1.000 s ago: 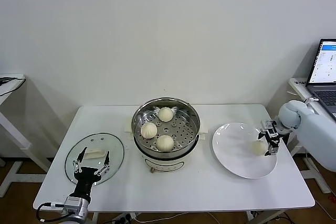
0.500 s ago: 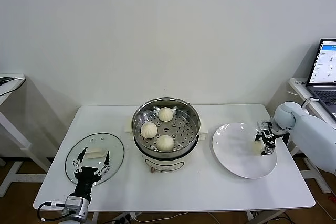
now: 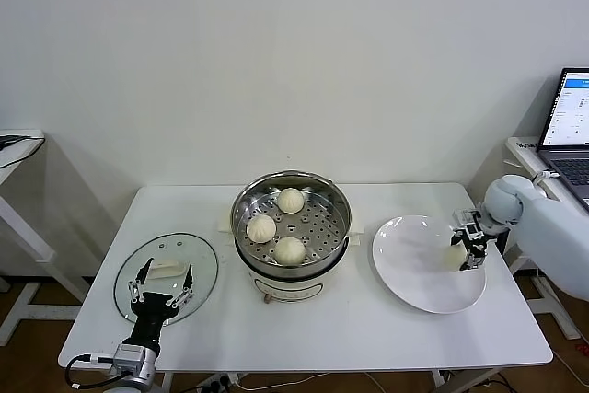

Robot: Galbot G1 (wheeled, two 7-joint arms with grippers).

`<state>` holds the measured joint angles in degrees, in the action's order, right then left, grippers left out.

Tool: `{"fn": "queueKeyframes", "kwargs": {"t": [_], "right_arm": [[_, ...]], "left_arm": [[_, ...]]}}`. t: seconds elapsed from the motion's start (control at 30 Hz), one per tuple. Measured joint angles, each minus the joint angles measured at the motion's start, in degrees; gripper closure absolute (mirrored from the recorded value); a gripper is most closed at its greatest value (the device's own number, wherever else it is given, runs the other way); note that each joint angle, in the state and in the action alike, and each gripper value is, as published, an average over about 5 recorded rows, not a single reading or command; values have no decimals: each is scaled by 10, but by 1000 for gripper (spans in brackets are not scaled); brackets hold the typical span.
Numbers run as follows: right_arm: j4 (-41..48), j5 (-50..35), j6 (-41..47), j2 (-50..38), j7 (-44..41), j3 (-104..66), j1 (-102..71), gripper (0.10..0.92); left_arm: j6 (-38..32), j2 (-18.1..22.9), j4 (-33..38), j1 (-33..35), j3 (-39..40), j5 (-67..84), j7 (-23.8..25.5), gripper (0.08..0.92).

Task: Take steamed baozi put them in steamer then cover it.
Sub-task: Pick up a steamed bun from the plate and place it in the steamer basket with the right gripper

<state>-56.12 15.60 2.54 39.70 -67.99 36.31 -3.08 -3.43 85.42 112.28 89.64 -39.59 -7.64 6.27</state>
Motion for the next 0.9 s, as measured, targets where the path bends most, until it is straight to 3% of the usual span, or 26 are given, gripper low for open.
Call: {"fn": "queueKeyframes", "kwargs": {"t": [0.5,0.9], "right_arm": [[-159,-193,85,-78,-3,226,230,328],[-264,-383,163,-23,22,444,466,308]], "left_arm": [[-1,-5,-4,-1,4,0,3,177],[-3,-16,-5,-6,-3,11,11,177]]}}
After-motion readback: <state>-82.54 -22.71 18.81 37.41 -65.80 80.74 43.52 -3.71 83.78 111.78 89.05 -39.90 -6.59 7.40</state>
